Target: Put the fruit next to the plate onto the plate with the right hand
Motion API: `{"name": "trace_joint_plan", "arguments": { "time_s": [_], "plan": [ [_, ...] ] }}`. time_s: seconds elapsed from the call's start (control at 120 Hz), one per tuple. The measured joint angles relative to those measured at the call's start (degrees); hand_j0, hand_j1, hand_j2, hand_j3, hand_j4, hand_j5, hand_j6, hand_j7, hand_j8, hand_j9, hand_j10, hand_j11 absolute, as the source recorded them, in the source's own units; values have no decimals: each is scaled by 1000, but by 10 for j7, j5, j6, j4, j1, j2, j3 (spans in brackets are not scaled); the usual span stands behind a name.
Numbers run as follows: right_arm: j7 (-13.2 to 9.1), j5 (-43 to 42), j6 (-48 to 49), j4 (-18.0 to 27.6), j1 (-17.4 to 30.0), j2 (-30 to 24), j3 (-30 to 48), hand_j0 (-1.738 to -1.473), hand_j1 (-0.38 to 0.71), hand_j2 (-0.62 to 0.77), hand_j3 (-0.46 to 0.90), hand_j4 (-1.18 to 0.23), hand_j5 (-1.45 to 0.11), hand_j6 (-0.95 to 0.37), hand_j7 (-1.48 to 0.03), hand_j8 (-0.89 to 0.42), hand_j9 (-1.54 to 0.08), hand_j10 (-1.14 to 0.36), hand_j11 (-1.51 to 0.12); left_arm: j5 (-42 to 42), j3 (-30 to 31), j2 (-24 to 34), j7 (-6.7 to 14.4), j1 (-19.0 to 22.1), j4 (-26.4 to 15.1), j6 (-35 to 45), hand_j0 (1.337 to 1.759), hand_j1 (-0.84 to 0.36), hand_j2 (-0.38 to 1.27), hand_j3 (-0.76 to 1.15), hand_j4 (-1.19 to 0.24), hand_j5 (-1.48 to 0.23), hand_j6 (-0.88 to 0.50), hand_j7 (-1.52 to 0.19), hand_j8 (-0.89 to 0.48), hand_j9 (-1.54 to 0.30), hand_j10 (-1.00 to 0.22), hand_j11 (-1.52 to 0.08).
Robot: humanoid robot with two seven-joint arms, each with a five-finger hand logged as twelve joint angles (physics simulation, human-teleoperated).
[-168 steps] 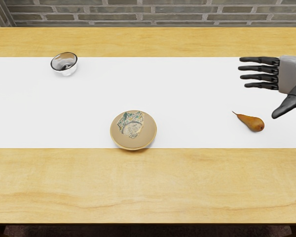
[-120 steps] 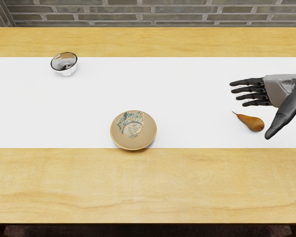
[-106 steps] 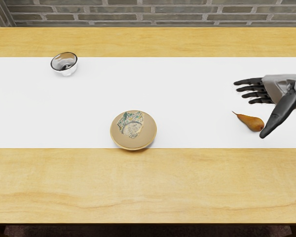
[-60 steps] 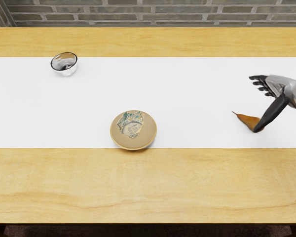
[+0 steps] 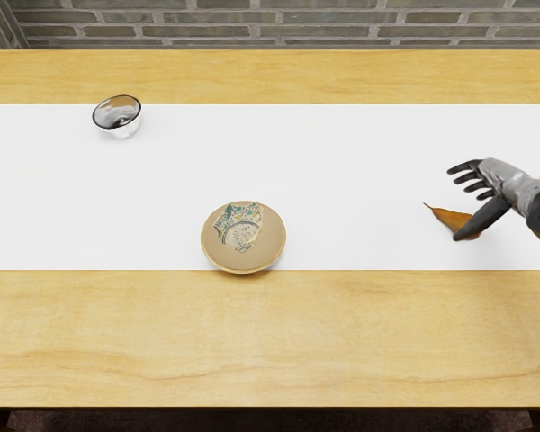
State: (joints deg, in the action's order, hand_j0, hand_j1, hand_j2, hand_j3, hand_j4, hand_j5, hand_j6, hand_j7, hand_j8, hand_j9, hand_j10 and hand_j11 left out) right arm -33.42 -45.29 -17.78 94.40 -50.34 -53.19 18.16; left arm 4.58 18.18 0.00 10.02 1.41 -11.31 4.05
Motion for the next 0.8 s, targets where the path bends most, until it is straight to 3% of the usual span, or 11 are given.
{"name": "trace_joint_plan", "arguments": {
  "time_s": [0.408, 0.8],
  "plan": [
    [0, -25, -83, -13, 16, 23, -28, -1658, 33, -60, 0, -324, -418, -326, -417, -325, -417, -324, -417, 0, 0, 0, 0, 0, 0, 0, 1658, 349, 0, 0, 0, 0, 0, 0, 0, 0, 0, 0],
    [0, -43, -112, -37, 30, 48, -35, -1658, -8, -53, 0, -290, -373, -291, -373, -291, -373, -290, -373, 0, 0, 0, 0, 0, 0, 0, 1658, 349, 0, 0, 0, 0, 0, 0, 0, 0, 0, 0]
  ]
}}
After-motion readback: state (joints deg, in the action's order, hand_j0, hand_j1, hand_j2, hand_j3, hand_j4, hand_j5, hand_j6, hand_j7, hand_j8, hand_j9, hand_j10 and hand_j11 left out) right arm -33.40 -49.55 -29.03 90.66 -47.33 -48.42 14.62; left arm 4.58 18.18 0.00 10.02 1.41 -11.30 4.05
